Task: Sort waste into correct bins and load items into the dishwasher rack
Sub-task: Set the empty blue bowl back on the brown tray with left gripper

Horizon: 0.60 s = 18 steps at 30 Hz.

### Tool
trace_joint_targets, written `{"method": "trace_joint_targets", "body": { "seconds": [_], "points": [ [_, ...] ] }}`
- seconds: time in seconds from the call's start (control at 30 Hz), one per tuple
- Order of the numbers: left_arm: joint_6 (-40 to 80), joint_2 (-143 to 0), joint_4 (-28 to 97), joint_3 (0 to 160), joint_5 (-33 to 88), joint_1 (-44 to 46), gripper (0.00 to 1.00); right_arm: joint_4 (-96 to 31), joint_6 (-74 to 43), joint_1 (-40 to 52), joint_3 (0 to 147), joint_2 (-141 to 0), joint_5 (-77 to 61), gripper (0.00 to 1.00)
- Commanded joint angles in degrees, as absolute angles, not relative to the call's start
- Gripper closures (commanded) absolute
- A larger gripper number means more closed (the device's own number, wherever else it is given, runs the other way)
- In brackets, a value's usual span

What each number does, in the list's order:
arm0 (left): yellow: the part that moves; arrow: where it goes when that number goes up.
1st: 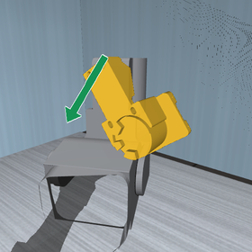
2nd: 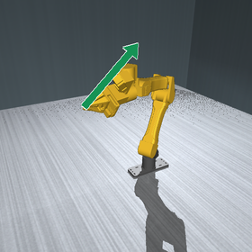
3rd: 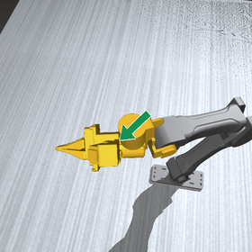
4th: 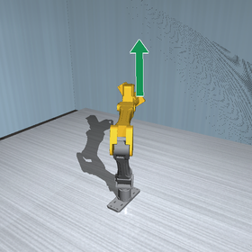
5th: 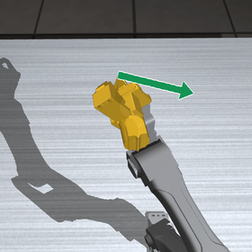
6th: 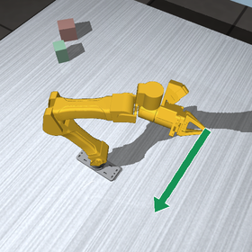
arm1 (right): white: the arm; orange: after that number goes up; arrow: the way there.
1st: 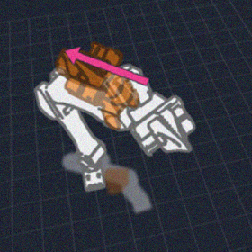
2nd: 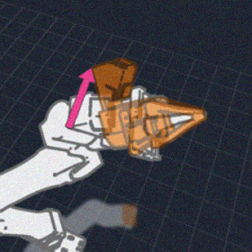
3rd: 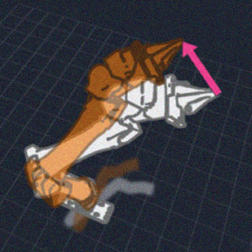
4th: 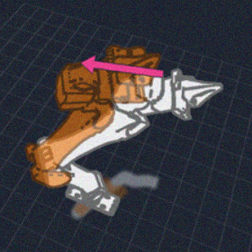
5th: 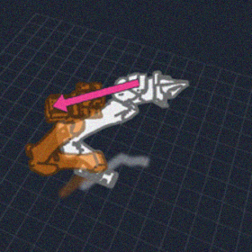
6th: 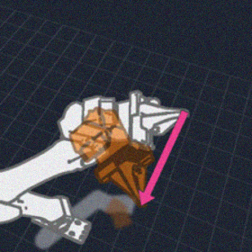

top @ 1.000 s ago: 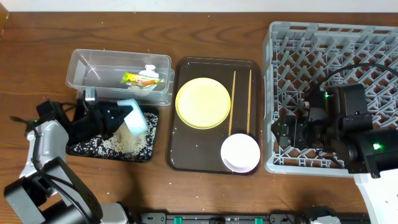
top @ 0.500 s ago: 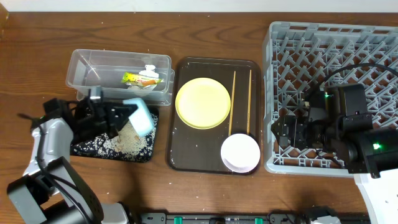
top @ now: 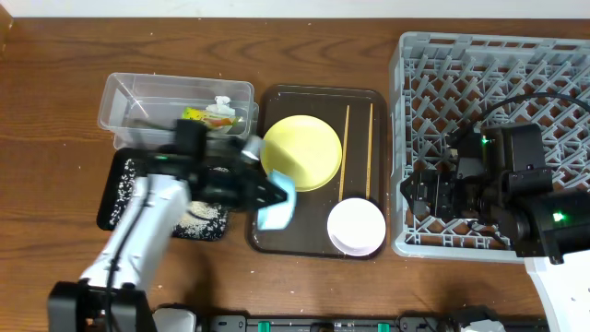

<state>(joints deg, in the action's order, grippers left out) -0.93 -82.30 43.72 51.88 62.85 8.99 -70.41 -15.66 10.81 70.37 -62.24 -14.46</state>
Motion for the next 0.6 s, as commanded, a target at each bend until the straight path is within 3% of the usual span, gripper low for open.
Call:
{"method": "trace_joint_targets", "body": {
  "seconds": [0.0,0.33,0.43,0.5,0.57],
  "points": [
    [9.32,-82.08,39.75,52.29,38.70,18.24,0.94,-70.17,-14.74,11.33,70.32,-62.26,-15.05,0.09],
    [29.67,-82.35,32.18,52.29,10.70,37.50,0.94,-70.32,-14.74,11.33,70.32,-62.26,-15.03,0.08],
    [33.71,-82.35,32.36,52.29,5.89,40.73,0.89,-70.32,-14.74,11.33,70.32,-62.26,-15.03,0.08],
    [35.53,-82.35,32.47,52.29,4.03,41.52,0.78,-70.37,-14.74,11.33,70.32,-62.26,-15.03,0.08],
    [35.81,-82.35,32.27,52.45,3.75,41.52,0.61,-70.48,-14.74,11.33,70.32,-62.26,-15.03,0.08]
  ]
}}
